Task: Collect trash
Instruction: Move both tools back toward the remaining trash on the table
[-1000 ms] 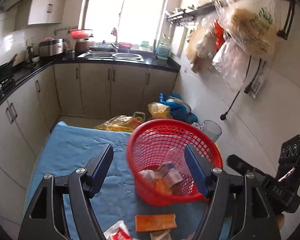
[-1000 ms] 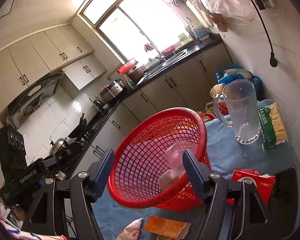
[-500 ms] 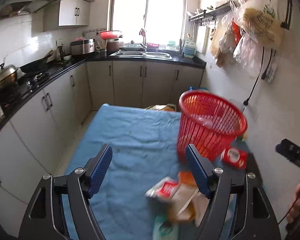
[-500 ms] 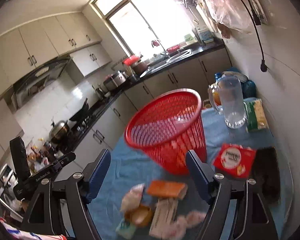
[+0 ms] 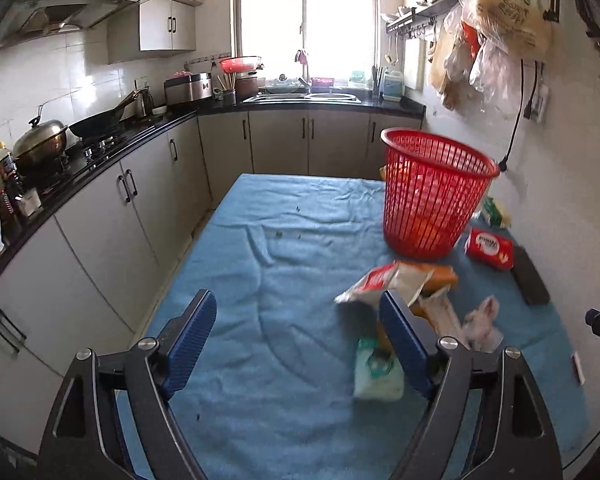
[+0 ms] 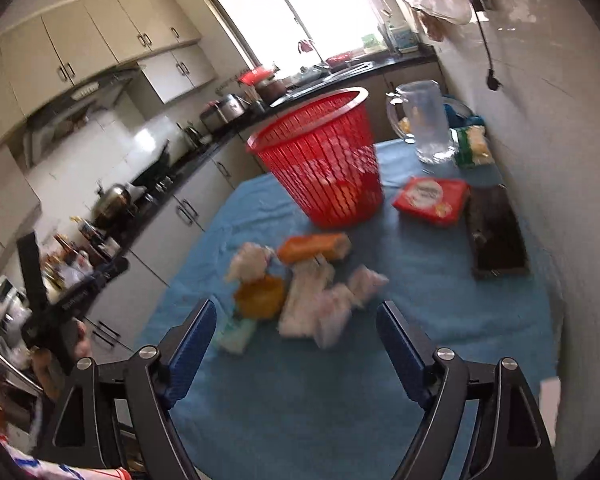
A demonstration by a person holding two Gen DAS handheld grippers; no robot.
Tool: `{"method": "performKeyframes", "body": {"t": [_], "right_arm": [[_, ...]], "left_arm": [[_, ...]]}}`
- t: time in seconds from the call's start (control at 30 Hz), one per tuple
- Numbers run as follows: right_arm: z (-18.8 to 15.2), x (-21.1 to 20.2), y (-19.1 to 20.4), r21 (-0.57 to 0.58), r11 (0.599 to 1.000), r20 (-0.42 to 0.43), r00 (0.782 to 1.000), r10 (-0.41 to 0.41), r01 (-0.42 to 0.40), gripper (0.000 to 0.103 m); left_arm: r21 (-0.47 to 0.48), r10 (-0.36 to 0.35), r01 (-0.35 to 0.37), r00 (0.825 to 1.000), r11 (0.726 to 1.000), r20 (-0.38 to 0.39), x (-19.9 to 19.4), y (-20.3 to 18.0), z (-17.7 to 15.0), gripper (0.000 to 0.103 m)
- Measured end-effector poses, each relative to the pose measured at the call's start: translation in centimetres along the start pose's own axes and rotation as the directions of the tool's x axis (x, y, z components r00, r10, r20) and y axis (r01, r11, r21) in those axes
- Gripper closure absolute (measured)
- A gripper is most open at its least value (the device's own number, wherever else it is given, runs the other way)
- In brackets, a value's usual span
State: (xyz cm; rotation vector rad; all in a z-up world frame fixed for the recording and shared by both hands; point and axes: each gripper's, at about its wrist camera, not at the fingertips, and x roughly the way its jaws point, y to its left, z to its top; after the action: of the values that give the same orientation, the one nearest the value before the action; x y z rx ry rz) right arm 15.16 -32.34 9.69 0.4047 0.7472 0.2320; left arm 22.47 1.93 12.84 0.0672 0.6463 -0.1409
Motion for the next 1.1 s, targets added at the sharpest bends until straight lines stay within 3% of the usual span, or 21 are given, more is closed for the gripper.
{"method": "performKeyframes", "body": {"t": [0.27,0.57,1.1], "right_arm": [[-3.9,0.5,-1.0,0.013,1.0,-0.032,0.999,-0.018,0.019,0.017],[-5.7,2.6,-1.9,0.033,0.998,-0.08,0.996,-0.043,0.046,0.017],[-6.2,5.9,-3.5,0.076,0.995,-0.126,0.991,-0.048,0.058,0.017]], "left_arm": [[0.019,0.009,-0.008,0.999,1.0,-0.046,1.2,-0.3,-2.6,0.02],[0.028,0.012,-0.008,0.992,1.0,-0.125,4.4,-0.4,-4.3,0.02],[0.01,-0.087,0.093,0.955,0.996,-0.283,11.1,-2.5,-6.5,0.02]]}}
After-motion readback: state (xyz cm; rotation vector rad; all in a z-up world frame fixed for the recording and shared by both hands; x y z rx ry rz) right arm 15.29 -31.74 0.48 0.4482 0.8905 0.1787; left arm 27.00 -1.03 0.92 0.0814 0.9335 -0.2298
